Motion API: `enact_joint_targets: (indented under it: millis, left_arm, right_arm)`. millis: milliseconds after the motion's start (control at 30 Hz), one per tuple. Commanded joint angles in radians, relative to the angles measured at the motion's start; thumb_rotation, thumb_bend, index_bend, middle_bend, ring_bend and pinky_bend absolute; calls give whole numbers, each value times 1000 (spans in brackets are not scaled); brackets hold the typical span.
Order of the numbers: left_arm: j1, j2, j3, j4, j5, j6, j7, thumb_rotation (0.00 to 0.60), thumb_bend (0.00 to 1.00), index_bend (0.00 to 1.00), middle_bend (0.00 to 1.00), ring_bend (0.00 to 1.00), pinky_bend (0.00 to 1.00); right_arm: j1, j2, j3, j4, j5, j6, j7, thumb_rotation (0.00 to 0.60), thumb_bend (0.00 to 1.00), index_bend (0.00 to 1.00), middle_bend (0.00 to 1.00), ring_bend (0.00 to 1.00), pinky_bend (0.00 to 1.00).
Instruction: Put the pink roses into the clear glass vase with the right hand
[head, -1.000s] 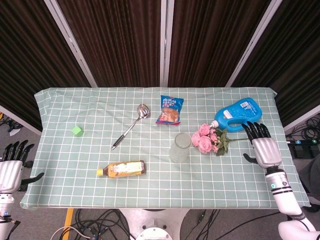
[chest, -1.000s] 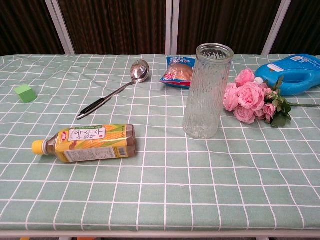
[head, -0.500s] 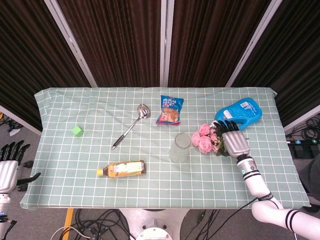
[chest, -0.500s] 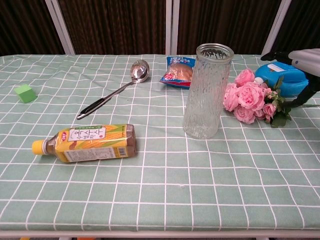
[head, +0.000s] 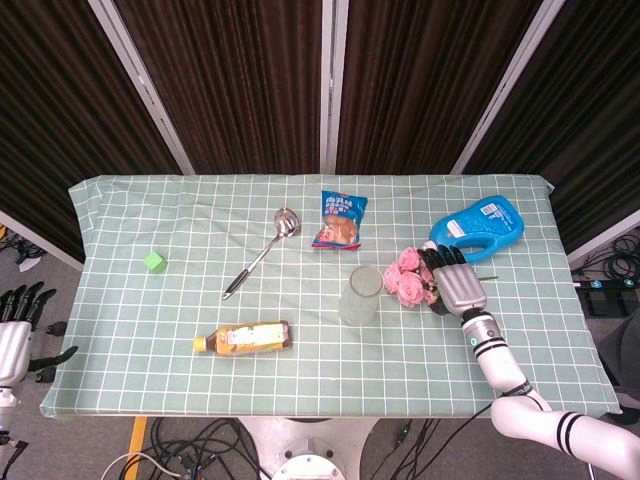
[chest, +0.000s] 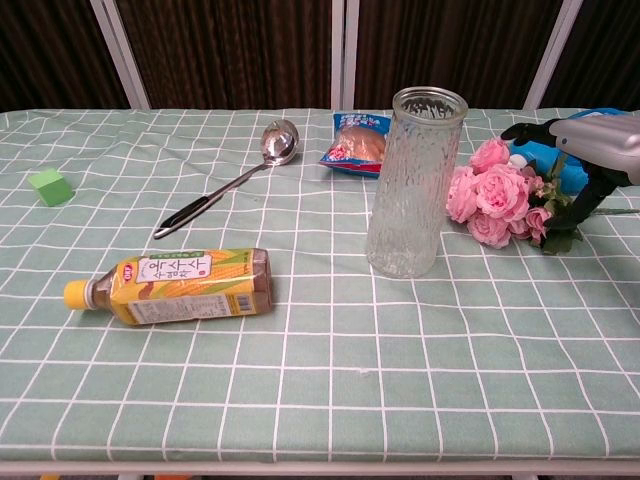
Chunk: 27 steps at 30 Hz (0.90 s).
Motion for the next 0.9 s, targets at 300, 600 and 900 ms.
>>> enact_joint_targets:
  millis: [300, 600, 900]
  left_arm:
    - [1, -13, 4, 32, 7, -10, -20, 511, 0, 136, 47, 0, 37]
    - [2, -18, 5, 46, 9, -17, -30, 522, 0, 136, 47, 0, 36]
    - [1, -23, 5, 57, 9, -25, -38, 545, 0, 136, 47, 0, 38]
  right_arm:
    - [20, -70, 0, 99, 41, -1, 14, 600, 86, 0, 83, 0, 0]
    - [30, -109, -23, 131, 54, -16, 4, 600, 86, 4, 157, 0, 0]
    - [35, -122, -28, 147, 55, -4, -7, 600, 93, 132, 225, 0, 0]
